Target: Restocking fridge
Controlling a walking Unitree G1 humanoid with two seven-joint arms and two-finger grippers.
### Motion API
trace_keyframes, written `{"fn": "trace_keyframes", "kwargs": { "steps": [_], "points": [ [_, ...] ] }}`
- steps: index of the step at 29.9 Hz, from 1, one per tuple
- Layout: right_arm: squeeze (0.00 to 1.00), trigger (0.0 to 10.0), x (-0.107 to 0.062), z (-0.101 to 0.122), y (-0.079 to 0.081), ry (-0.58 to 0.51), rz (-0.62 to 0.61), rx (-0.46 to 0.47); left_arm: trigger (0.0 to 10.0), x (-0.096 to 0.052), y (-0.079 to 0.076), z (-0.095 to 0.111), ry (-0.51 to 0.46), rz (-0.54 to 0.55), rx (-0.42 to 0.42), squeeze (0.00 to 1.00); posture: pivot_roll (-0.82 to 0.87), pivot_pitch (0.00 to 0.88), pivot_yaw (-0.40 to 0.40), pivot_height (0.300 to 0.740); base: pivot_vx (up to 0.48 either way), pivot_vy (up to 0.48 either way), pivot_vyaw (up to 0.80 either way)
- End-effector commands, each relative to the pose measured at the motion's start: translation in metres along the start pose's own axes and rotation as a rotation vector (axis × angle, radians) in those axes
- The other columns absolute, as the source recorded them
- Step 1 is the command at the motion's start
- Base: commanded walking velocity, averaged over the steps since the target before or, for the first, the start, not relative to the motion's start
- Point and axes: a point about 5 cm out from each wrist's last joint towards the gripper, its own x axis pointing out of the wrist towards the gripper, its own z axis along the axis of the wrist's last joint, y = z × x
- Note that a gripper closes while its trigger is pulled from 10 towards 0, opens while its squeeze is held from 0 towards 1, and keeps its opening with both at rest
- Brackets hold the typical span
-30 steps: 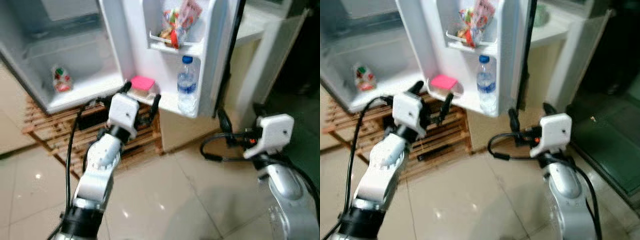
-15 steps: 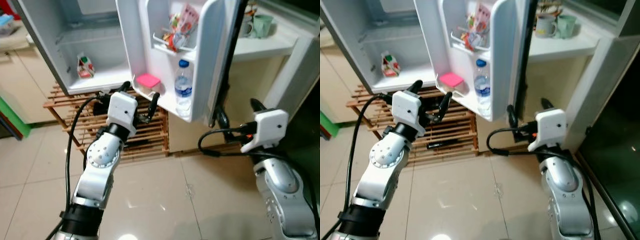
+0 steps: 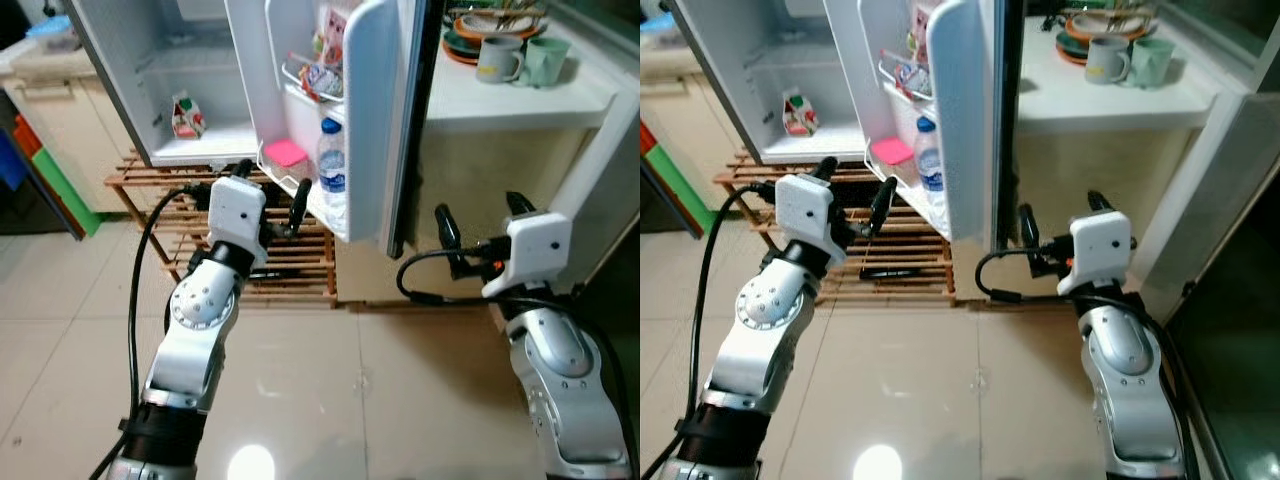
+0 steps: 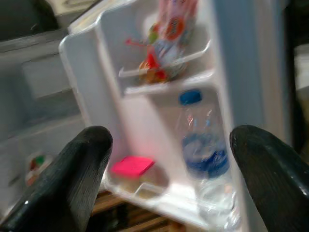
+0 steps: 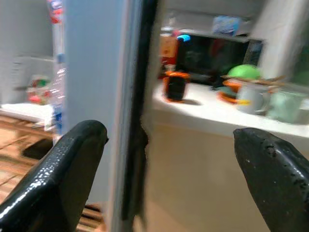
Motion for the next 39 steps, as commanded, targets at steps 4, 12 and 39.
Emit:
{"fn": "trace_keyframes", "kwargs": {
  "steps": [4,12,39],
  "points": [
    [0.01,10.0,0.006,0.001,0.003,-0.009,0.007,0.007,10.0,0.002,0.007,0.001,-0.001,0.043,0.03,0.0,-0.24,0.0,0.099,0.74,0.0,0.0,0.12],
    [0.08,10.0,0.014,-0.001,0.01,-0.011,0.037,0.014,10.0,0.007,0.008,0.014,-0.038,0.027,0.011,0.0,-0.22,0.004,0.095,0.74,0.038,0.038,0.56],
    [0.0,10.0,0.024,-0.009,-0.004,0.007,-0.101,-0.001,10.0,0.021,0.003,0.015,-0.01,-0.036,0.021,0.0,-0.23,0.0,0.109,0.74,0.126,0.075,0.04]
  ]
}}
